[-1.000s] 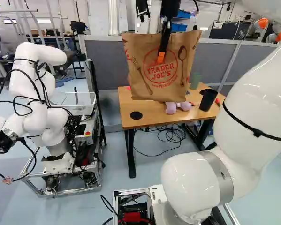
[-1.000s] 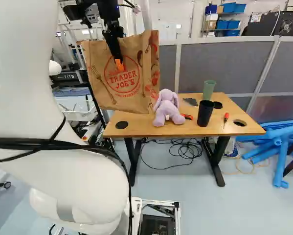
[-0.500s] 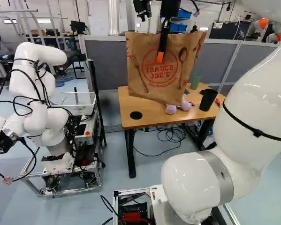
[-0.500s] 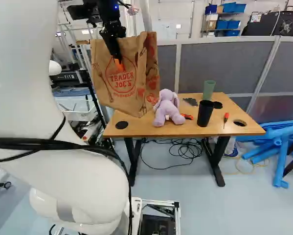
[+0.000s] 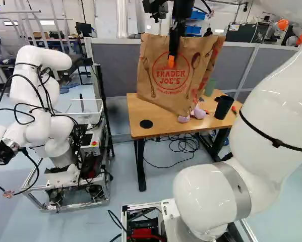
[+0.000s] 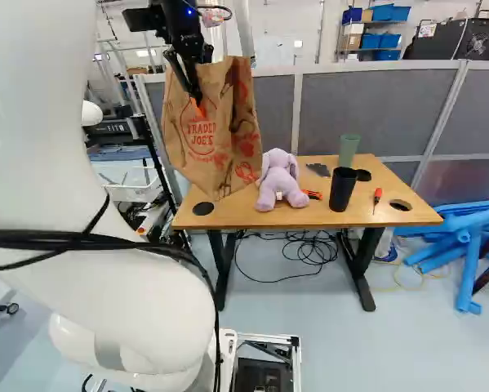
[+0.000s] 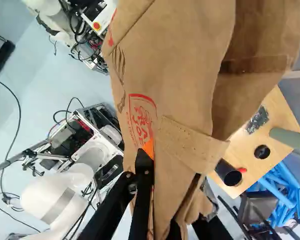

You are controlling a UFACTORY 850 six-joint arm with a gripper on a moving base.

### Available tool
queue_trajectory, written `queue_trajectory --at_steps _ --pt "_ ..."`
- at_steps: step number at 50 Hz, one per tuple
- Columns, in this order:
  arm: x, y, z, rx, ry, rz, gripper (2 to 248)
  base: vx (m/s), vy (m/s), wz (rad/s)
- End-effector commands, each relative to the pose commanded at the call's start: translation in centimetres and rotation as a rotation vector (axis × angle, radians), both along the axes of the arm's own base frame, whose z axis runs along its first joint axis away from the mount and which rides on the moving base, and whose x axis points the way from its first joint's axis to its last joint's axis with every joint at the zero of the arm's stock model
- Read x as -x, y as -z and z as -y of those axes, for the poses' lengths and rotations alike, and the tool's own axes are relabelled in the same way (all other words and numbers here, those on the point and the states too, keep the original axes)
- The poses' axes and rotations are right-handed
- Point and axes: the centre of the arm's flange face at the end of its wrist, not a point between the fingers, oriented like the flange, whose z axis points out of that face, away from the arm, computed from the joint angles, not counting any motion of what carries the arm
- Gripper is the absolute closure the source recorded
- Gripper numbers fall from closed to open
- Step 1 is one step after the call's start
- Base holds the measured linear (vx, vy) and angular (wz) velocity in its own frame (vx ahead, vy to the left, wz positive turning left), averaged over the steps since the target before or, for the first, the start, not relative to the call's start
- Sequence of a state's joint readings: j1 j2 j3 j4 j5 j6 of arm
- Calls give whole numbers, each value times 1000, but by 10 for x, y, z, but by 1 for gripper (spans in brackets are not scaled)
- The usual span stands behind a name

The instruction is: Pick up the bag on the ground and place it on the table

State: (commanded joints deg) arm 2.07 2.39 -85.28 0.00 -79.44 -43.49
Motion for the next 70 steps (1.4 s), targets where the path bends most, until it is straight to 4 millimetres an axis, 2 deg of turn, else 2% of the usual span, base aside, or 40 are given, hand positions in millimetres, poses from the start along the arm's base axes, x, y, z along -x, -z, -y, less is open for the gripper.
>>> queue_trajectory --at_steps 70 --pt "0 0 0 -105 728 -4 229 0 0 0"
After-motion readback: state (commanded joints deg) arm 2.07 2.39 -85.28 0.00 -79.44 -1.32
